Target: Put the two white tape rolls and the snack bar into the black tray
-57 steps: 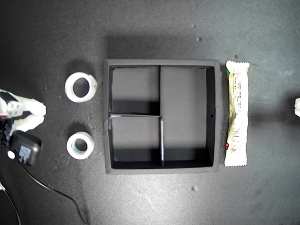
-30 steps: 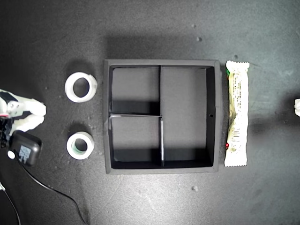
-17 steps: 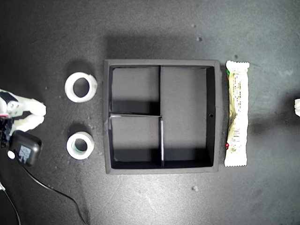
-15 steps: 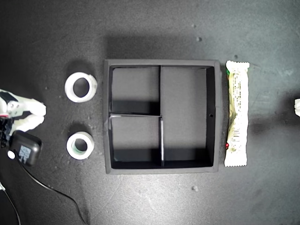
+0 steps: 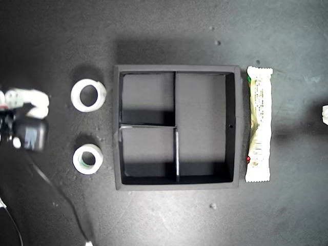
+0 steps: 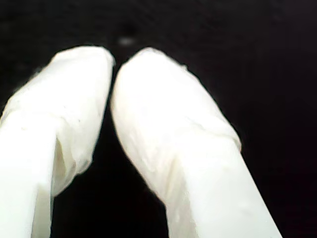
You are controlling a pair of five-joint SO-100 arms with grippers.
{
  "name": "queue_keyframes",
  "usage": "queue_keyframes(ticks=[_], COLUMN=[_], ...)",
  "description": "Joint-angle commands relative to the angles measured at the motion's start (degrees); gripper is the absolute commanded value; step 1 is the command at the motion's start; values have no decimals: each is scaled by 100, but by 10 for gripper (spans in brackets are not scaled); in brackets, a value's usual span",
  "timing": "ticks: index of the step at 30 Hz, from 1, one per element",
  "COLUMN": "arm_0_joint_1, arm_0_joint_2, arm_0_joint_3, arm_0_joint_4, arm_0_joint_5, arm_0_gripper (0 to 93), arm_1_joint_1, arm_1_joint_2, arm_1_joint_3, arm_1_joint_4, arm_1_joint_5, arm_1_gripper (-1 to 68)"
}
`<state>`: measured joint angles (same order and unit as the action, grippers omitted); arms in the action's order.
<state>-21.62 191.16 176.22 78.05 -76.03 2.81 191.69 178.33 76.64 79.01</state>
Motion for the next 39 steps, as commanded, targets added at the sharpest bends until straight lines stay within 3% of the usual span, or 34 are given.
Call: queue_keyframes(ticks=[1, 4, 7, 19, 21, 26, 27, 29, 34, 39], arm_0_joint_1=[-1538, -2224, -2558, -2769, -2127, 404, 870, 1661, 3524, 3797], arm_0_joint_2=[325, 325, 325, 343, 334, 281, 281, 281, 272, 264], arm_0_joint_3=[360, 360, 360, 360, 360, 360, 360, 360, 360, 237], arm_0_joint_4=[185, 185, 185, 149, 176, -18, -62, -70, -220, -1099], arm_0_joint_5=[132, 132, 132, 176, -149, -1740, -2092, -3173, -4324, -2944], arm_0_gripper=[3, 3, 3, 3, 4, 112, 105, 1, 0, 0], arm_1_joint_1=[105, 176, 167, -123, -123, 79, 185, 404, 686, 747], arm_1_joint_2=[18, 18, 18, 18, 18, 18, 18, 18, 18, 18], arm_1_joint_3=[70, 70, 70, 70, 70, 70, 70, 70, 70, 70], arm_1_joint_4=[9, -26, -62, -105, -105, -580, -738, -940, -1477, -2039], arm_1_joint_5=[18, 18, 18, 237, 264, 457, 519, 932, 2004, 2777], arm_1_gripper=[-1, -1, -1, -2, -3, -4, -4, -4, -5, -6])
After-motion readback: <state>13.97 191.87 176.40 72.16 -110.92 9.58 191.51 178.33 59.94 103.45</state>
